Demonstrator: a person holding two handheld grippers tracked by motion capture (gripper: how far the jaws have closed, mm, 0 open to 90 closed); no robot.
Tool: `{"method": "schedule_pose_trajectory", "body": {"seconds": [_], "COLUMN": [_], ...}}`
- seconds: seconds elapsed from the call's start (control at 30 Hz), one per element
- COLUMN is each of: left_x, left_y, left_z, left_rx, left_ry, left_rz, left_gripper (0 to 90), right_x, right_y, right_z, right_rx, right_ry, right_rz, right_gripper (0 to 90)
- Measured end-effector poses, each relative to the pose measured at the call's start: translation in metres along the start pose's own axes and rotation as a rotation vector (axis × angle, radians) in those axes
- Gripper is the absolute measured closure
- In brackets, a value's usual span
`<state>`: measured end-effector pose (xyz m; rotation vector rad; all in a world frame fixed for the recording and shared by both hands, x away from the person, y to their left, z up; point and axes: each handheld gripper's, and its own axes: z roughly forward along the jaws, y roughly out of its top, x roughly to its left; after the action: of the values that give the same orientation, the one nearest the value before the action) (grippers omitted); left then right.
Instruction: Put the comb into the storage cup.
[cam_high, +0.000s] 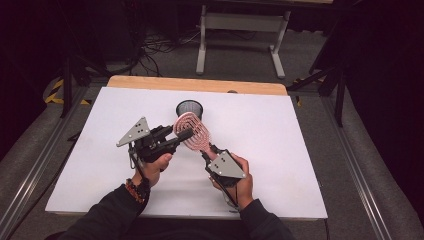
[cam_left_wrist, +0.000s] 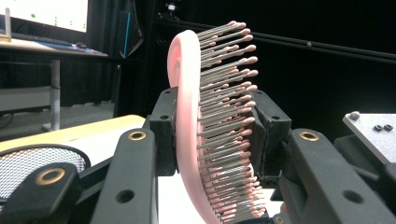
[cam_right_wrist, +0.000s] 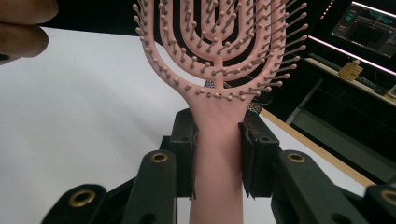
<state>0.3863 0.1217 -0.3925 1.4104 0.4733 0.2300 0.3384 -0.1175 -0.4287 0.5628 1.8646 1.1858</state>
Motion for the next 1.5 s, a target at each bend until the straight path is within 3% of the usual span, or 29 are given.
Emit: {"method": "schedule_pose_trajectory", "body": {"seconds": [0.23,0.5,0.83,1.3,1.5], "left_x": [-0.004,-0.005,-0.005,0.0,0.005], "left_y": [0.001,0.007,0.01,0.02,0.02], "left_z": [0.0,-0.003,-0.007,-0.02,-0.026], "left_rx": [0.007,0.024,0.046,0.032,0.04], "left_ry": [-0.013,-0.008,0.018,0.06,0.077], "left_rz": [0.023,0.076,0.134,0.168,0.172], "left_gripper": [62.7,63.7,64.2,64.2,64.3], "right_x": [0.001,0.007,0.007,-0.003,-0.01], "right_y": [-0.001,0.0,0.002,0.003,0.004], "right_z": [0.002,0.003,0.003,-0.006,-0.009], "right_rx": [0.01,-0.01,-0.022,-0.045,-0.03], "right_ry": [0.01,0.051,0.113,0.096,0.091], "right_rz": [0.001,0.0,0.032,0.06,0.031], "right_gripper": [68.2,63.5,50.0,36.4,31.1]}}
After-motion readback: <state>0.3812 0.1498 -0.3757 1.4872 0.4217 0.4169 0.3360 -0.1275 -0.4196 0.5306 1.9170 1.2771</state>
